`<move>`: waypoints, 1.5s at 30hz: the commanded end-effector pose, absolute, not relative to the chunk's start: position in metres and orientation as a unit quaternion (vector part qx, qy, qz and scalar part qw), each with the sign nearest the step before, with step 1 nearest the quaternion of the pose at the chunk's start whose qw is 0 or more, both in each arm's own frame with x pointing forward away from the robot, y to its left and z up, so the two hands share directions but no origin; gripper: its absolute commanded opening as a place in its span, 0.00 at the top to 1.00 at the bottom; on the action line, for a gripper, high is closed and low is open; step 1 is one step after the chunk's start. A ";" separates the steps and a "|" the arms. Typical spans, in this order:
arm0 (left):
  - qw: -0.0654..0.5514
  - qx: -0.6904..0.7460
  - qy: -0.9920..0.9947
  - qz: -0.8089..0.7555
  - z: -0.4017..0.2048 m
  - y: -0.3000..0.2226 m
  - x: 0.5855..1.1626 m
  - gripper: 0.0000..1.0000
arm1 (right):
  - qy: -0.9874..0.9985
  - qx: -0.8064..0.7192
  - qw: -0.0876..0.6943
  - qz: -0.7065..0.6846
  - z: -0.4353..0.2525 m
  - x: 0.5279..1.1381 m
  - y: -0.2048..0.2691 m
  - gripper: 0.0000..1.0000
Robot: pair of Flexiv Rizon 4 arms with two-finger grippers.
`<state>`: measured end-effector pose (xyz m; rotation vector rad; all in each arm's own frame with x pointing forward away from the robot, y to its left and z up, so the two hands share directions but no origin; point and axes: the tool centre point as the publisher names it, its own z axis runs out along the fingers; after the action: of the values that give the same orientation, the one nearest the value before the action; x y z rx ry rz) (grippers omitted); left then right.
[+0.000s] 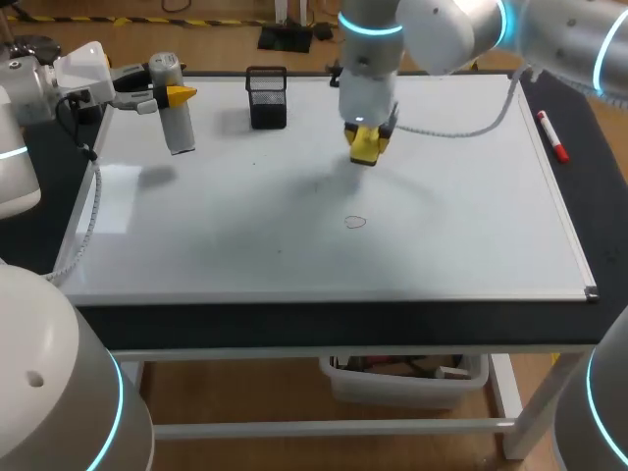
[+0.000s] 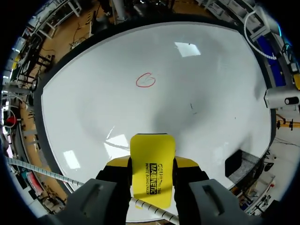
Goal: Pick up the inspection probe, press it on each red-marked spot on the whiteboard one by one, put down the probe, pick up the eraser, and wipe off all the red marks.
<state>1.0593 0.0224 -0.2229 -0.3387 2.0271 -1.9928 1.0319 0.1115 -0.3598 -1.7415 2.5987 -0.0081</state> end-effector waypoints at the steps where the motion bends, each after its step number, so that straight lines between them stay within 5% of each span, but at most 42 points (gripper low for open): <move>1: 0.141 -0.116 0.701 -0.690 -0.223 0.022 1.059 1.00 | 0.844 -0.536 0.011 0.010 -0.348 1.037 0.071 1.00; 20: 0.141 -0.116 0.701 -0.690 -0.223 0.022 1.059 1.00 | 0.902 -0.430 0.000 0.032 -0.362 1.025 -0.039 1.00; 45: 0.141 -0.116 0.701 -0.690 -0.223 0.022 1.059 1.00 | 0.907 -0.421 -0.016 0.019 -0.360 1.028 -0.060 1.00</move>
<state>1.0593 0.0225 -0.2229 -0.3387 2.0270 -1.9927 1.0268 -0.0593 -0.3606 -1.3315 2.8765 0.0633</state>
